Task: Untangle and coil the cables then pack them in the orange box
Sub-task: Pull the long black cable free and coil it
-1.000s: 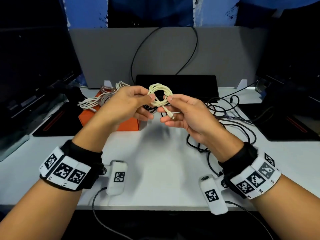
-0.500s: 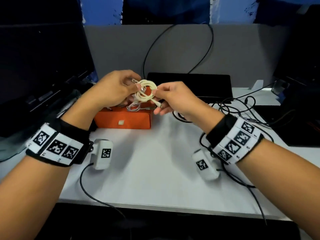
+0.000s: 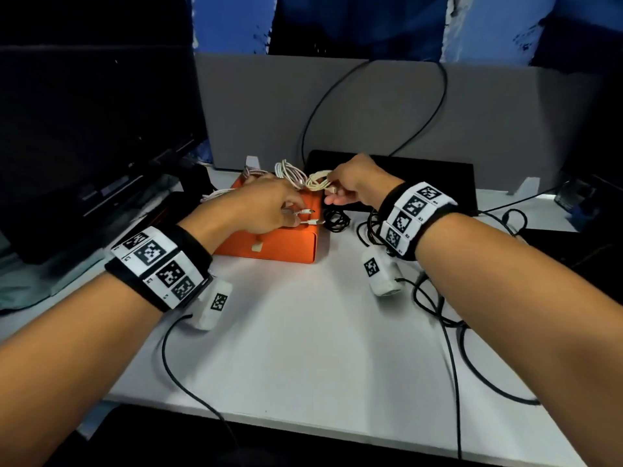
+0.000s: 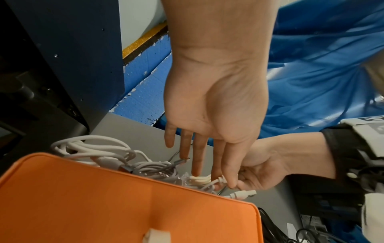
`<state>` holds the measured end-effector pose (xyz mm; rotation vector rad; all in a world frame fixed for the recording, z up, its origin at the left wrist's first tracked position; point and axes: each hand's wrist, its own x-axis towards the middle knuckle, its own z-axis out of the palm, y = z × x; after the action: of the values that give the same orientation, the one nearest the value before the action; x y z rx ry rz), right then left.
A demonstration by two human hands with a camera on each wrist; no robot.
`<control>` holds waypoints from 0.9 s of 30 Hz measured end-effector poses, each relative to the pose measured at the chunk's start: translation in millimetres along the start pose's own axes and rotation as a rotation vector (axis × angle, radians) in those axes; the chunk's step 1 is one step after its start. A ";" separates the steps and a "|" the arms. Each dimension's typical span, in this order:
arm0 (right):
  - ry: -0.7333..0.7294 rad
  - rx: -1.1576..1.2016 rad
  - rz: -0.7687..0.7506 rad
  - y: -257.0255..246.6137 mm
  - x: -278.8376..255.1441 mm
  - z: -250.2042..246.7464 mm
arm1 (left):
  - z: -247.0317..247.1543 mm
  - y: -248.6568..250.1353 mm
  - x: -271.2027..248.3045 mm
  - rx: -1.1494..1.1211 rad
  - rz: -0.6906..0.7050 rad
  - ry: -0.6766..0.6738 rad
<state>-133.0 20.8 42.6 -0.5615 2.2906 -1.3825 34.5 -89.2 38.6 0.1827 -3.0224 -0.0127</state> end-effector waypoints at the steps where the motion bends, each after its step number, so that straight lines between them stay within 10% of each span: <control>1: 0.003 -0.015 0.025 -1.4 2.0 5.2 | 0.4 0.0 -0.6 -0.010 -0.006 0.002; 12: 0.002 -0.037 0.072 44.5 -16.0 -24.6 | 4.7 -3.9 -10.0 -0.087 0.001 0.043; 20: -0.218 -0.475 0.026 77.9 -34.0 -5.5 | 3.2 18.9 -0.4 -0.049 0.044 0.143; 27: -0.458 -0.695 -0.001 57.8 -24.7 -18.8 | 10.7 57.7 22.8 0.186 0.168 -0.064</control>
<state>-129.7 72.5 2.2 -0.9636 2.3168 -0.3488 3.9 -34.7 31.4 -0.0584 -3.0898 0.2830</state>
